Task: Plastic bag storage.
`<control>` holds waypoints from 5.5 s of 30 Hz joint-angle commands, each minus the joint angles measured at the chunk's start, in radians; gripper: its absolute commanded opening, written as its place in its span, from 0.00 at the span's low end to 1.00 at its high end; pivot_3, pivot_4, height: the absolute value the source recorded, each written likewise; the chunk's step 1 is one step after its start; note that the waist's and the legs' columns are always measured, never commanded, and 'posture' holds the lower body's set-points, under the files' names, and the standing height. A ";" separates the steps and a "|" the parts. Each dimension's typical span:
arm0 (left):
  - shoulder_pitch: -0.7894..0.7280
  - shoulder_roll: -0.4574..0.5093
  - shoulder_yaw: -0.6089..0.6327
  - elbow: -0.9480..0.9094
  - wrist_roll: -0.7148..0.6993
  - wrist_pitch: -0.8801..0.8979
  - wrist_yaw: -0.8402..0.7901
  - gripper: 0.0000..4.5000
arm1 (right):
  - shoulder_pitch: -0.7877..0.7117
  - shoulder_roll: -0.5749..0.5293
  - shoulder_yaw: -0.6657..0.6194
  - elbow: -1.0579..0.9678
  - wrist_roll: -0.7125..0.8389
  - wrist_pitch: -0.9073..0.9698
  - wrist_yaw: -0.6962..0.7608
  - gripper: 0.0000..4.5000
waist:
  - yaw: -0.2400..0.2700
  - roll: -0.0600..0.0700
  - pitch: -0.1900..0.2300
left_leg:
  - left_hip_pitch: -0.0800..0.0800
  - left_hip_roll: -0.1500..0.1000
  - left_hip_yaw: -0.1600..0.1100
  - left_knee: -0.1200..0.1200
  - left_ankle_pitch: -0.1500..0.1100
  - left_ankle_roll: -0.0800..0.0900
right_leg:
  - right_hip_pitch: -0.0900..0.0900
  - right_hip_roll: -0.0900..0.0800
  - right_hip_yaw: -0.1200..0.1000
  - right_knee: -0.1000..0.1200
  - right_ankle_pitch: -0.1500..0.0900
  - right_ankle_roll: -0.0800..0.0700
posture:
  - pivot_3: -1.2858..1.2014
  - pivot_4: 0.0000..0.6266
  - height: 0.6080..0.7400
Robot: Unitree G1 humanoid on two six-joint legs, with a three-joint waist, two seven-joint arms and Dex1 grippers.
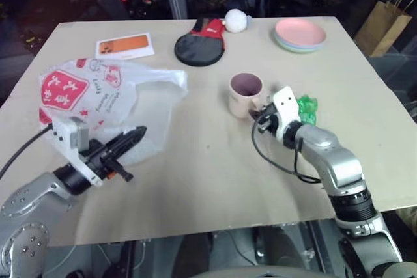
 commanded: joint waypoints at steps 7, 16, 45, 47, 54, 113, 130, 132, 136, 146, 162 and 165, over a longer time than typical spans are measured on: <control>-0.081 0.057 -0.029 -0.143 -0.164 0.069 0.029 0.00 | -0.218 0.119 -0.021 0.007 0.306 0.181 0.215 0.10 | -0.004 0.000 0.000 | 0.000 0.000 -0.001 -0.001 0.000 0.000 | 0.000 0.000 0.000 0.000 0.002 0.003 | 0.52 0.24 1.00; 0.006 0.058 0.018 -0.181 -0.226 0.060 0.019 0.00 | -0.360 0.242 0.093 0.248 0.335 0.303 0.299 0.10 | 0.001 0.001 0.001 | 0.000 0.000 -0.002 -0.002 0.000 0.000 | 0.000 0.000 -0.002 0.000 0.000 0.000 | 0.52 0.24 1.00; 0.064 -0.066 -0.054 -0.264 -0.317 -0.086 0.112 0.00 | -0.541 0.602 -0.112 0.864 0.372 0.325 0.045 0.10 | 0.001 0.001 0.001 | 0.000 0.000 -0.004 -0.005 0.000 0.000 | 0.000 0.001 -0.003 -0.001 0.002 0.002 | 0.52 0.24 1.00; 0.081 -0.065 -0.068 -0.276 -0.336 -0.084 0.097 0.00 | -0.566 0.628 -0.153 0.912 0.367 0.201 -0.022 0.10 | 0.003 0.002 0.001 | 0.000 0.000 -0.004 -0.005 0.000 0.000 | 0.000 0.001 -0.004 -0.001 0.002 0.002 | 0.52 0.24 1.00; 0.061 -0.081 -0.104 -0.233 -0.288 -0.119 0.097 0.00 | -0.572 0.625 -0.121 0.853 0.354 0.047 -0.040 0.69 | -0.002 0.003 0.001 | 0.000 0.000 -0.005 -0.005 0.000 0.000 | 0.000 0.001 -0.004 -0.001 0.001 0.000 | 0.52 0.24 1.00; -0.226 -0.185 -0.153 0.031 -0.296 -0.144 0.199 0.00 | 0.101 -0.181 -0.399 -0.126 0.180 0.609 -0.100 0.67 | 0.011 0.003 0.001 | -0.007 -0.001 -0.013 -0.004 0.000 0.000 | 0.002 0.001 -0.012 -0.010 0.002 0.002 | 0.52 0.24 1.00; -0.220 -0.182 -0.161 0.006 -0.301 -0.129 0.172 0.00 | -0.194 -0.199 0.259 0.011 0.022 -0.094 0.523 0.67 | 0.011 0.005 0.002 | -0.008 0.001 -0.016 -0.002 0.000 0.000 | 0.001 0.003 -0.013 -0.008 0.002 0.002 | 0.52 0.24 1.00; -0.209 -0.182 -0.160 -0.015 -0.325 -0.120 0.171 0.00 | -0.256 -0.152 0.324 0.068 -0.009 -0.108 0.552 0.67 | 0.017 0.005 0.002 | -0.013 0.001 -0.018 0.003 0.000 0.000 | 0.000 0.002 -0.016 -0.008 0.002 0.002 | 0.52 0.24 1.00; -0.165 -0.180 -0.164 -0.075 -0.370 -0.102 0.167 0.00 | -0.366 -0.002 0.361 0.227 -0.018 -0.028 0.544 0.67 | 0.017 0.004 0.002 | -0.014 0.000 -0.018 0.005 0.000 0.000 | 0.000 0.001 -0.016 -0.008 0.003 0.002 | 0.52 0.24 1.00; 0.016 -0.157 -0.153 -0.203 -0.420 -0.094 0.131 0.00 | -0.544 0.217 0.358 0.553 -0.063 0.009 0.553 0.67 | 0.012 0.005 0.002 | -0.014 -0.001 -0.018 0.005 0.000 0.000 | -0.001 0.001 -0.017 -0.005 0.002 0.002 | 0.52 0.24 1.00; -0.004 -0.234 -0.155 -0.184 -0.388 -0.193 0.186 0.00 | -0.575 0.129 0.485 0.505 -0.129 0.022 0.771 0.67 | 0.000 0.005 0.002 | -0.014 -0.001 -0.018 0.005 0.000 -0.001 | -0.005 0.001 -0.016 0.002 0.002 0.001 | 0.52 0.24 1.00; 0.025 -0.232 -0.173 -0.217 -0.419 -0.181 0.168 0.00 | -0.599 0.209 0.417 0.570 -0.110 0.087 0.699 0.67 | -0.007 0.005 0.002 | -0.014 0.000 -0.017 0.005 0.000 -0.001 | -0.008 0.003 -0.013 0.007 0.002 0.001 | 0.52 0.24 1.00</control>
